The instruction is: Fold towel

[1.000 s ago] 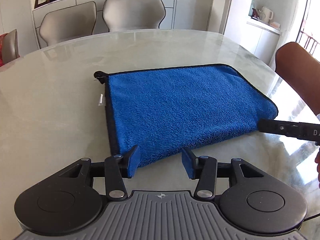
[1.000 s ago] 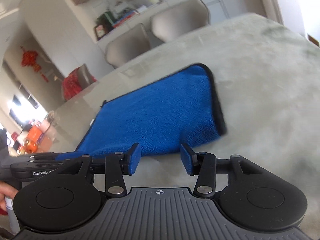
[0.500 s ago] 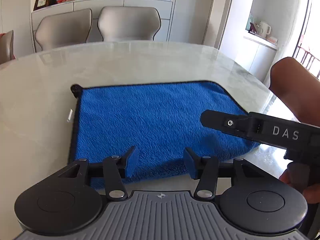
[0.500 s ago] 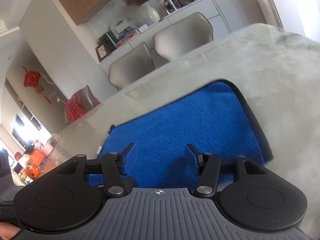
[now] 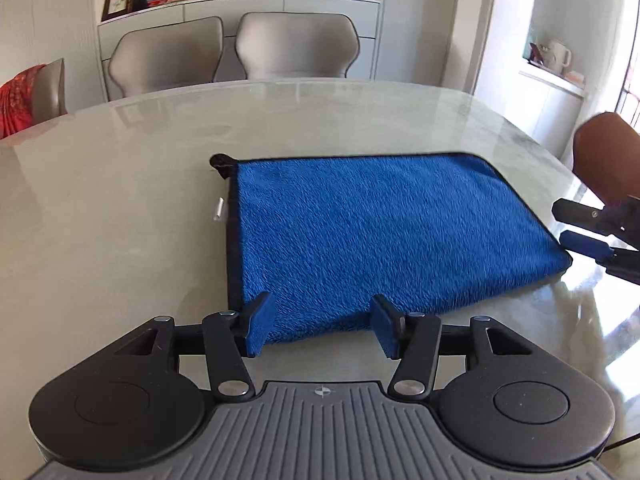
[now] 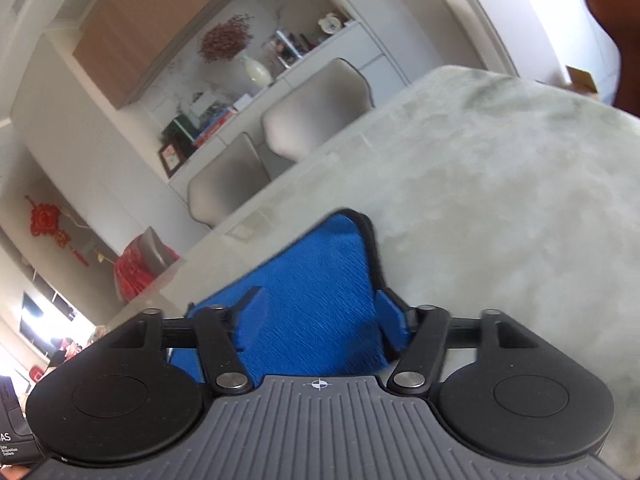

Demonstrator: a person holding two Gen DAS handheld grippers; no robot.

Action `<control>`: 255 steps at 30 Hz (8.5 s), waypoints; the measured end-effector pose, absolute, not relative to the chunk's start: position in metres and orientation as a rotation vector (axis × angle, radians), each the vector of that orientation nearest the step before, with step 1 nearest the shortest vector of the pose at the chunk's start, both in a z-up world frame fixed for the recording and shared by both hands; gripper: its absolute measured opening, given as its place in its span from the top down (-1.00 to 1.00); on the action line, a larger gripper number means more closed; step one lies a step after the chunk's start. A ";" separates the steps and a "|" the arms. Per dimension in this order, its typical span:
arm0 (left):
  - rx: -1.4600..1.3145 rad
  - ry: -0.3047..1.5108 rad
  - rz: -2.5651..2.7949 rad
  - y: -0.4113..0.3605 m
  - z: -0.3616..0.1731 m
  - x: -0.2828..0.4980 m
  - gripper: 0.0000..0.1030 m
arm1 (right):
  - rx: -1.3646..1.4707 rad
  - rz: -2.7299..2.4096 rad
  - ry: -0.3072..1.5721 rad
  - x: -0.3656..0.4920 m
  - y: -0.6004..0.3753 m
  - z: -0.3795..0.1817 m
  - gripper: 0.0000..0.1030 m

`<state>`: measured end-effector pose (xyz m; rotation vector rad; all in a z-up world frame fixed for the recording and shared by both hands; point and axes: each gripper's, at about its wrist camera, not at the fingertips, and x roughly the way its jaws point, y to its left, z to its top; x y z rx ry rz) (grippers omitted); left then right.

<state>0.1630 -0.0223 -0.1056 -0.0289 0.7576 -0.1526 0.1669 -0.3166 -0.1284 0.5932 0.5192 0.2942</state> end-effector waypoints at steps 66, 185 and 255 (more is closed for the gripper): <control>-0.009 0.862 -0.177 -0.005 -0.101 0.198 -0.25 | 0.463 0.710 1.017 0.292 -0.212 -0.090 0.70; -0.250 0.993 -0.281 0.061 -0.106 0.244 0.59 | -0.425 0.257 0.574 0.141 -0.115 -0.126 -0.61; -0.234 0.920 -0.432 0.044 -0.096 0.187 0.53 | 0.397 0.680 0.715 0.209 -0.196 -0.124 0.56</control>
